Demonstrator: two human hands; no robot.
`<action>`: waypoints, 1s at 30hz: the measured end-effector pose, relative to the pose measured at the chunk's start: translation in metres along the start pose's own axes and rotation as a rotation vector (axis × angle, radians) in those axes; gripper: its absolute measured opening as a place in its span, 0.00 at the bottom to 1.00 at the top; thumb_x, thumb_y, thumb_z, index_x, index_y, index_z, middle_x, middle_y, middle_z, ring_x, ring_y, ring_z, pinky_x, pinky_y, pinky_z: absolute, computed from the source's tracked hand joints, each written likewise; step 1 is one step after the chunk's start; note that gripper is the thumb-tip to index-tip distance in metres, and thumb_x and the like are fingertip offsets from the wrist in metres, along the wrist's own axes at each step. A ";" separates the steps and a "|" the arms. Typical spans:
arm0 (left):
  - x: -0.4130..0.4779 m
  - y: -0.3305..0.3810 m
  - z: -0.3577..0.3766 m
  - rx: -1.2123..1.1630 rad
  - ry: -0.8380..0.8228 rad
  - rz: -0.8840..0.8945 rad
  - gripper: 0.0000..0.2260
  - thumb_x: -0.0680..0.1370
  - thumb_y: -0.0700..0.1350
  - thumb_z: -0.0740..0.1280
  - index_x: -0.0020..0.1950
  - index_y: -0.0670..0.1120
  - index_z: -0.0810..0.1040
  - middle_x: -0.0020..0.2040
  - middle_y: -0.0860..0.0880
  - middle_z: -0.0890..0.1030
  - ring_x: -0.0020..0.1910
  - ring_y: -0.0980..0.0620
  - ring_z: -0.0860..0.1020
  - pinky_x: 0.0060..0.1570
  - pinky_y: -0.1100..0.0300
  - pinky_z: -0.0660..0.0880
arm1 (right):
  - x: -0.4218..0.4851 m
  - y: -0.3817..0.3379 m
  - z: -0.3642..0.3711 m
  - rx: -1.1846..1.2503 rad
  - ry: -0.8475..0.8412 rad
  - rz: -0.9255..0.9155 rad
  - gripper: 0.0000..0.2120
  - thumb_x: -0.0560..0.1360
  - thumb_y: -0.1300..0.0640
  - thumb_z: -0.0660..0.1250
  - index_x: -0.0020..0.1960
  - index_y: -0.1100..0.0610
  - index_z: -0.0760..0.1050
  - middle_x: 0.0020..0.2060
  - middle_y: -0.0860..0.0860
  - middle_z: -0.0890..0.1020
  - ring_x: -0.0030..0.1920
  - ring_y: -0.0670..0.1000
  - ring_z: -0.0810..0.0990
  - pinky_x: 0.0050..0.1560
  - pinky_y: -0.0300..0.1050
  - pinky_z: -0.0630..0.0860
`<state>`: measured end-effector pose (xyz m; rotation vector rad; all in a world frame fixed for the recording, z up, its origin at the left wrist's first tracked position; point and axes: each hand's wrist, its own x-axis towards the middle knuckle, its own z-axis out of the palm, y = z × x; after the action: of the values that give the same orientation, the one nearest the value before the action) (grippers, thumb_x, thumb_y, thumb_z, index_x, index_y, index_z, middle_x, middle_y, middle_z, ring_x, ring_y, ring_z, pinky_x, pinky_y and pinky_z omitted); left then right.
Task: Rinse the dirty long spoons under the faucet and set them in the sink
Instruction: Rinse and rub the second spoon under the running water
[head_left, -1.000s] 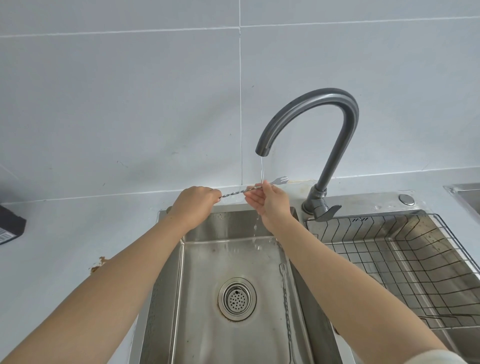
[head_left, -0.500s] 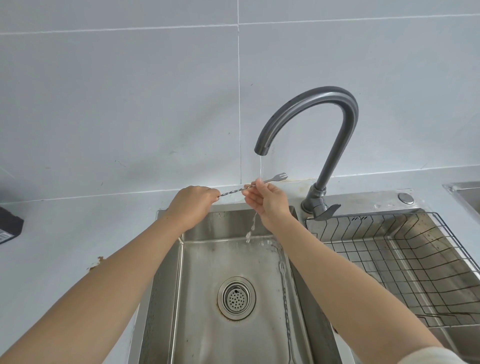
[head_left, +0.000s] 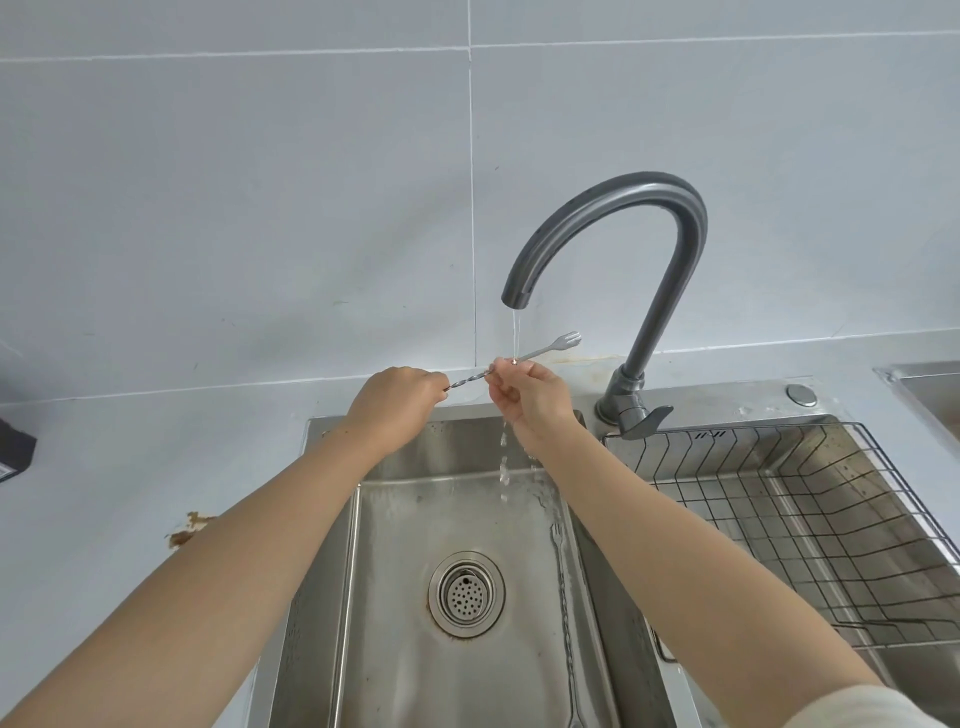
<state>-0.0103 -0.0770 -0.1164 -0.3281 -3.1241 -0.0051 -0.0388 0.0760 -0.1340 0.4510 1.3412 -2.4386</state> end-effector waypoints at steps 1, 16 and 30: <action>0.000 0.000 0.000 -0.007 0.004 -0.007 0.11 0.81 0.42 0.56 0.47 0.40 0.75 0.39 0.41 0.76 0.37 0.44 0.68 0.34 0.58 0.61 | 0.000 0.000 0.001 0.003 0.007 0.014 0.13 0.77 0.64 0.63 0.34 0.59 0.70 0.29 0.50 0.80 0.31 0.46 0.80 0.34 0.35 0.78; -0.024 -0.025 0.003 -0.035 0.020 -0.100 0.10 0.80 0.43 0.58 0.51 0.40 0.77 0.47 0.42 0.82 0.48 0.40 0.78 0.39 0.58 0.64 | -0.008 -0.003 0.010 0.004 0.076 0.046 0.09 0.77 0.68 0.60 0.38 0.63 0.70 0.36 0.57 0.77 0.36 0.52 0.78 0.49 0.45 0.78; -0.019 -0.012 0.000 -0.076 0.076 -0.099 0.09 0.79 0.43 0.60 0.48 0.38 0.77 0.43 0.39 0.82 0.37 0.45 0.68 0.37 0.58 0.62 | -0.009 -0.002 0.011 -0.155 0.064 -0.061 0.12 0.72 0.73 0.65 0.38 0.59 0.67 0.36 0.55 0.76 0.37 0.50 0.78 0.45 0.40 0.78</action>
<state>0.0055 -0.0925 -0.1164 -0.1689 -3.0667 -0.1334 -0.0331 0.0686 -0.1233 0.4578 1.5792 -2.3630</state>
